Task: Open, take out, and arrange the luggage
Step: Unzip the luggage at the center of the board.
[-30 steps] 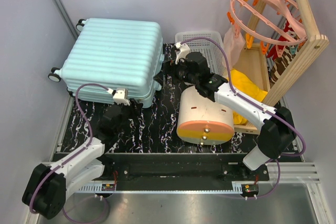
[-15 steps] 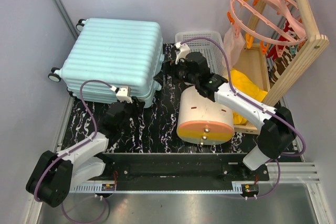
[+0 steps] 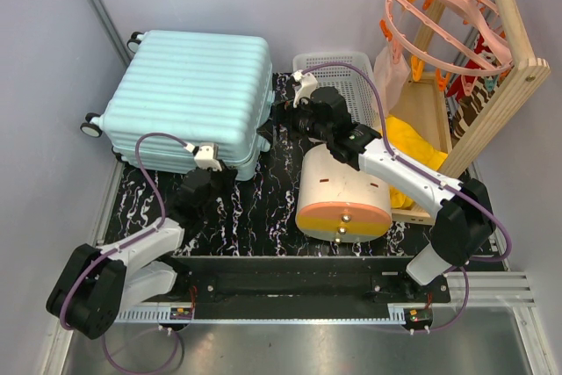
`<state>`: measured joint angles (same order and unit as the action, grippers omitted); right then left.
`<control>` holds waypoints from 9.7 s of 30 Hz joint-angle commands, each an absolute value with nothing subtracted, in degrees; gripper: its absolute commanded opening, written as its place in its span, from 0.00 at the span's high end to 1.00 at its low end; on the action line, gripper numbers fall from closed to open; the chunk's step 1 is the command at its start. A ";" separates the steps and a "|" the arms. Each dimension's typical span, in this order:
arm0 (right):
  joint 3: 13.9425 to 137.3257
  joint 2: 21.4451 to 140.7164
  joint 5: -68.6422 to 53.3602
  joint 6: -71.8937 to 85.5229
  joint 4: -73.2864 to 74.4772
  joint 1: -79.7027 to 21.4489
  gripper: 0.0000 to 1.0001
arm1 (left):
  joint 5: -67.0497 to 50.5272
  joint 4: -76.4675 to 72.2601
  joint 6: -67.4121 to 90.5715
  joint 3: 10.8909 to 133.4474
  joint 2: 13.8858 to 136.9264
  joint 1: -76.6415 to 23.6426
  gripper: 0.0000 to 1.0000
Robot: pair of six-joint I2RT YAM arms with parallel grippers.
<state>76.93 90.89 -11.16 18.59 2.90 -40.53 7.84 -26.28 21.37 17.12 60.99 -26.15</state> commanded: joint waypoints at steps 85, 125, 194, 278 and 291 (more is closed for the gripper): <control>105.21 129.12 -2.82 29.89 14.06 -36.74 1.00 | 11.51 -12.31 29.88 16.35 34.11 -13.18 1.00; 93.60 120.32 -2.99 27.68 11.52 -31.38 1.00 | -6.33 -19.59 24.44 9.49 34.63 -11.51 0.52; 95.62 121.64 -10.82 32.43 2.54 -36.47 0.36 | -2.99 -33.58 21.53 8.88 42.01 -11.69 1.00; 101.42 127.71 13.01 21.36 15.64 -30.85 1.00 | 11.96 -25.31 38.67 15.20 46.23 17.05 1.00; 104.06 128.58 11.16 20.22 15.73 -27.34 1.00 | 5.10 -30.15 41.75 14.60 49.40 22.33 1.00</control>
